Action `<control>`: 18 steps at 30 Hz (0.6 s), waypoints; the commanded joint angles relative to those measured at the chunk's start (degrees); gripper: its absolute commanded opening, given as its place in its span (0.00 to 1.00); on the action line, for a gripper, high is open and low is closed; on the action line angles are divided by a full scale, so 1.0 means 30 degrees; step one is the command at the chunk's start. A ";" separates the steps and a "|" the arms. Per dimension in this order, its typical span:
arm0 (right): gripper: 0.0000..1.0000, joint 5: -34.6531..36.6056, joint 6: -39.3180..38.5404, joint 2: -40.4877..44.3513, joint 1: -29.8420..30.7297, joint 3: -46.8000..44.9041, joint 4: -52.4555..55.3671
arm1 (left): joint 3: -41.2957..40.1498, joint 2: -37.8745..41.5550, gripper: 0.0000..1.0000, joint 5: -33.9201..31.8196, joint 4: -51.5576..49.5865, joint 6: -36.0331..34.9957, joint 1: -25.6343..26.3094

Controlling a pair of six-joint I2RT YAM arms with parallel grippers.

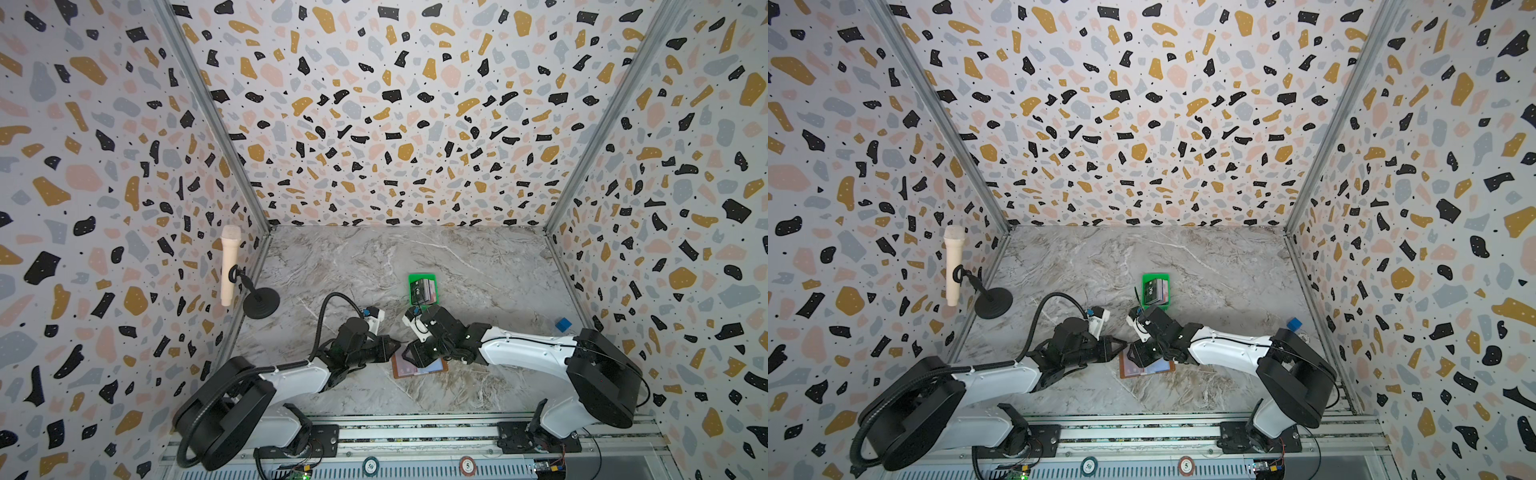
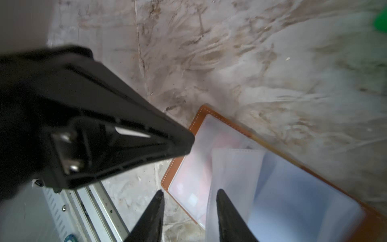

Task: Insert credit cards into a card holder
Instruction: Press the card slot in the card holder.

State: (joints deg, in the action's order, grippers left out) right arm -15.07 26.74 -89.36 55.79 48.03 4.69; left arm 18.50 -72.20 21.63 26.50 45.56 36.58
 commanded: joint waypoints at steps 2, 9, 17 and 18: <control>0.44 -0.0415 -0.0432 -0.0382 0.0807 0.1288 0.0134 | 0.0150 0.1812 0.00 -0.0353 -0.2075 -0.0930 -0.0357; 0.46 0.0622 -0.0701 0.1976 0.0771 0.0598 0.0372 | 0.0395 0.1573 0.05 -0.0062 -0.1790 -0.0746 -0.0228; 0.39 0.1725 -0.0315 0.3091 -0.1036 -0.0951 0.0850 | 0.1611 -0.1245 0.02 -0.1390 -0.0968 -0.0802 0.2556; 0.39 0.1912 -0.0208 0.3003 -0.1197 -0.1103 0.0853 | 0.1626 -0.1796 0.00 -0.1588 -0.0827 -0.0742 0.2785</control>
State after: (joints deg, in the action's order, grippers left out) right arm -11.55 25.65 -80.31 53.47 46.50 5.17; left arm 22.35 -74.78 18.76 21.82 43.81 43.62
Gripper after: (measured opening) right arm 0.395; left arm 0.050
